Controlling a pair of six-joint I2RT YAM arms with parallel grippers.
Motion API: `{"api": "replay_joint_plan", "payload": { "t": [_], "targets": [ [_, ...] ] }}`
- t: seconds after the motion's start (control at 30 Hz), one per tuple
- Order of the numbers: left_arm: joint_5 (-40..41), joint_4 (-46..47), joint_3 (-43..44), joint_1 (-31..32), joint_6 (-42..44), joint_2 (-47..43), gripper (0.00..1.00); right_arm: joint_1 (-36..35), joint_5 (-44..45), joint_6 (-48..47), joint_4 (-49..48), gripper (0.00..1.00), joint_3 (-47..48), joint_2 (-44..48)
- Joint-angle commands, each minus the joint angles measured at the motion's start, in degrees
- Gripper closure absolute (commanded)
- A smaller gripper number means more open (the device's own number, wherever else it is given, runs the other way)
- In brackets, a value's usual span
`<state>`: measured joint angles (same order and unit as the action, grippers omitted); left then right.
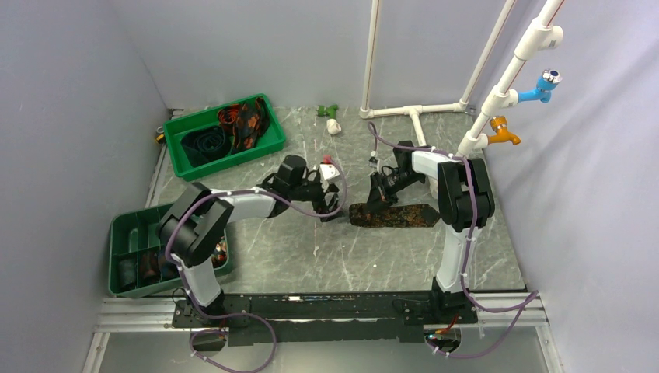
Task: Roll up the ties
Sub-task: Roll the tie at the center of the board.
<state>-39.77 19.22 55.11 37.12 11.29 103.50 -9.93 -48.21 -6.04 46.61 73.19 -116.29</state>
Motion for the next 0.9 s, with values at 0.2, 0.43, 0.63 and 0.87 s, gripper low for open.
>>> {"api": "replay_joint_plan", "payload": {
  "t": [0.2, 0.43, 0.63, 0.87],
  "targets": [
    [-11.55, -5.77, 6.23, -1.68, 2.08, 1.15, 0.01, -0.15, 20.70, -6.97, -0.30, 1.00, -1.54, -4.18],
    [-10.45, 16.24, -0.12, 1.82, 2.09, 6.75, 0.01, -0.17, 22.04, -8.32, 1.56, 1.00, -1.61, -2.92],
    [-7.60, 25.59, 2.53, 5.62, 3.30, 13.93, 0.01, -0.14, 23.04, -9.10, 3.63, 1.00, -1.48, -2.17],
    [-4.26, 24.13, 3.88, 7.56, 6.13, 18.84, 0.30, -0.16, 23.41, -9.86, 4.73, 1.00, -2.17, -1.63]
  ]
}}
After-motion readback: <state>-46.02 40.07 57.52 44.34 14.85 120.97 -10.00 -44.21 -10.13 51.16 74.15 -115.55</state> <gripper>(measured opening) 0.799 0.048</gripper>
